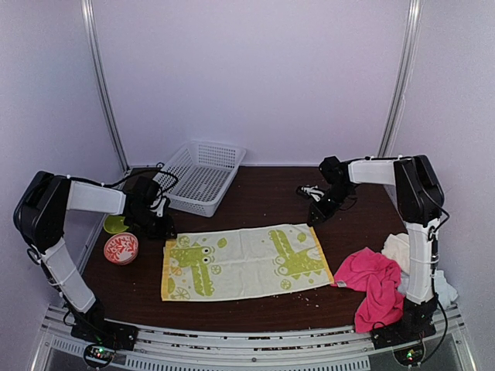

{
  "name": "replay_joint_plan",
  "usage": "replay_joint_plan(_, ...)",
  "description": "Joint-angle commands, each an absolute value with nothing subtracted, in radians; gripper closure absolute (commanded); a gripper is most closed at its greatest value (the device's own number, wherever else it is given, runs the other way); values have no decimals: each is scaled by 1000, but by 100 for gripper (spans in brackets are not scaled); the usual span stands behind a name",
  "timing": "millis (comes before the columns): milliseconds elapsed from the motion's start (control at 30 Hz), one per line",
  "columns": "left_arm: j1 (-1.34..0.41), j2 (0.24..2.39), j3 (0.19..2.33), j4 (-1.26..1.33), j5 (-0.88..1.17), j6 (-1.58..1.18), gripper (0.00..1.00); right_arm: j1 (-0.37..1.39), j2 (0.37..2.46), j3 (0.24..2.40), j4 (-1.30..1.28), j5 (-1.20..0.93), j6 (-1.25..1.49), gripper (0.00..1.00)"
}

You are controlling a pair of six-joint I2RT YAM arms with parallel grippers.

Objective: Roll the towels
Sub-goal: Pick up the towel from the center of the board.

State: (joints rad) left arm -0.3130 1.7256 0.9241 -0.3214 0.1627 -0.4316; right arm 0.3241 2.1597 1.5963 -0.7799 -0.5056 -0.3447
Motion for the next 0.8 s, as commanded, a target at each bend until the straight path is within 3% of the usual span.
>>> replay_joint_plan(0,-307,1735,886,-284,185,-436,67,330,2136,1577,-779,-548,-351,93)
replay_joint_plan(133,-307,1738,883,-280,177,-436,76,329,2141,1576,-777,-547,-354,100)
replay_joint_plan(367,-307,1681,872,-262,143,-435,100,320,2117,1569,-754,-522,-348,100)
replay_joint_plan(767,-307,1454,842,-242,92,-430,100,304,2010,1558,-675,-491,-328,100)
